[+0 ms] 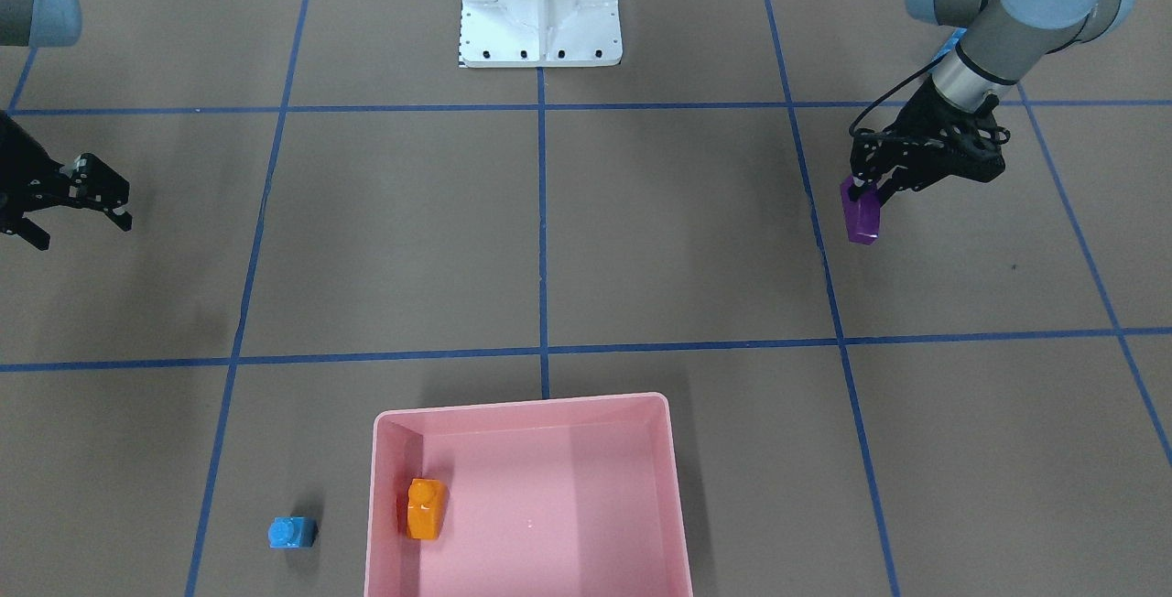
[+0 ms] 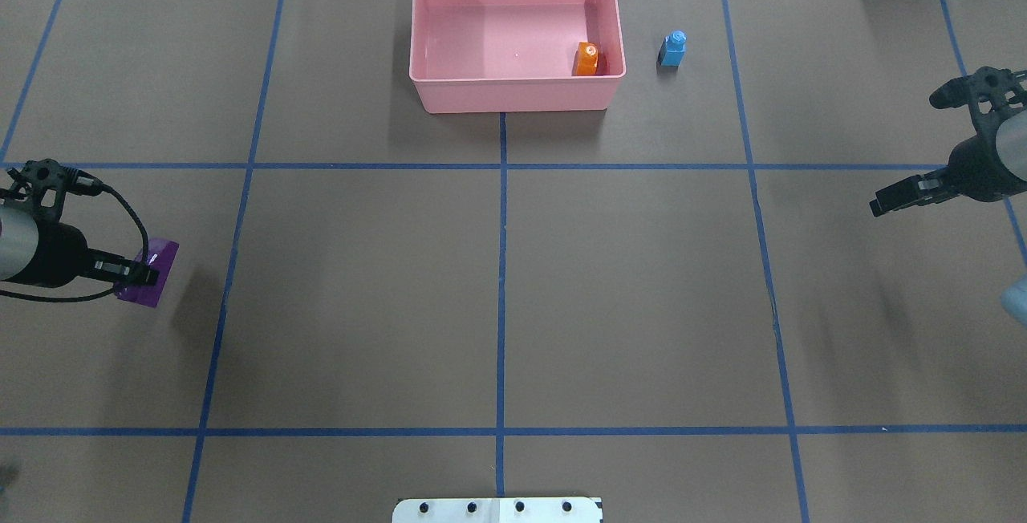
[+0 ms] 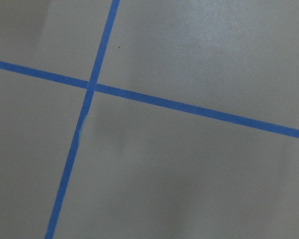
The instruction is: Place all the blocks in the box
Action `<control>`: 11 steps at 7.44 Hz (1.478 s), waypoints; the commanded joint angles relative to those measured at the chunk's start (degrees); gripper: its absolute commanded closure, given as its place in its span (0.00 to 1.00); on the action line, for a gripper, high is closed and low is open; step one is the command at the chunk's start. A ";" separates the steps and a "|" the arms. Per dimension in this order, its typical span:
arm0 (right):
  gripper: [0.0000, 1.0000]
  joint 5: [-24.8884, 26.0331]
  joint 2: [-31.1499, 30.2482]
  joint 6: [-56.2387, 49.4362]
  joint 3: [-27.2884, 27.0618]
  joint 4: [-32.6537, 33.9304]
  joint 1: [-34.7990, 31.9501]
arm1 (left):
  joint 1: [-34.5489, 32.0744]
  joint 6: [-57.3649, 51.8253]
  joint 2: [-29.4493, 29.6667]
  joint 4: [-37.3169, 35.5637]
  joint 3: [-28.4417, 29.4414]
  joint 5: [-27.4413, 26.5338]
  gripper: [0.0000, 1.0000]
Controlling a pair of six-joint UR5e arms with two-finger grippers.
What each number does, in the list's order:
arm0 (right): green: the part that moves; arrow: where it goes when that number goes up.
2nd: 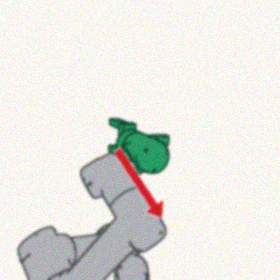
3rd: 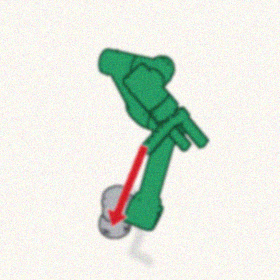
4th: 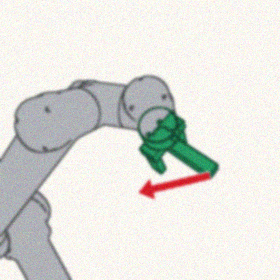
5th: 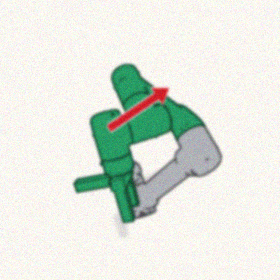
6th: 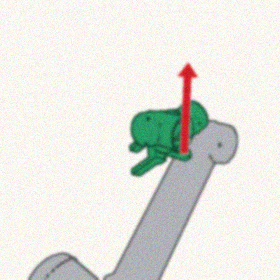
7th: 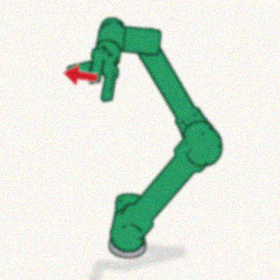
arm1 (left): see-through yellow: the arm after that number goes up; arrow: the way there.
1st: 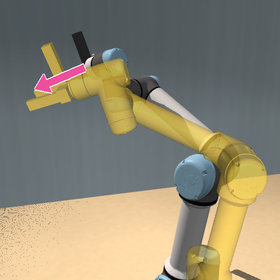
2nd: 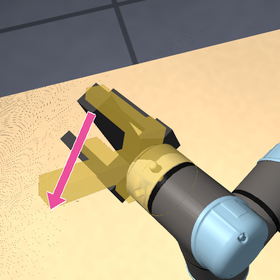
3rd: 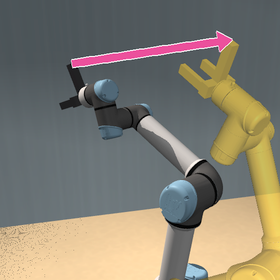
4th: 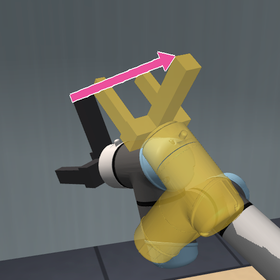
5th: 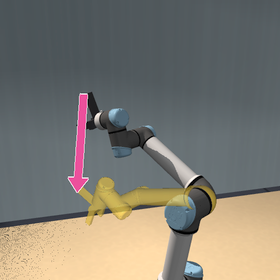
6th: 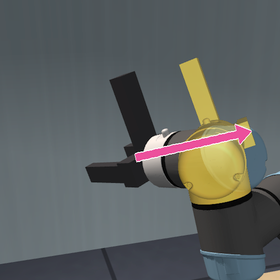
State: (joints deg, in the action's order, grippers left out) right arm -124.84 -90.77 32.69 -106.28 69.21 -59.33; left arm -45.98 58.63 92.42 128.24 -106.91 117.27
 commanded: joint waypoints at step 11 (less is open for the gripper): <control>0.01 0.12 1.82 0.10 0.72 -0.12 0.09 | -4.74 3.51 67.62 -18.49 62.57 -9.08 1.00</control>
State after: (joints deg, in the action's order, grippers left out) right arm -124.69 -88.94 32.76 -105.55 69.08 -59.24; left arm -50.65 62.24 157.89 107.00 -49.94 109.31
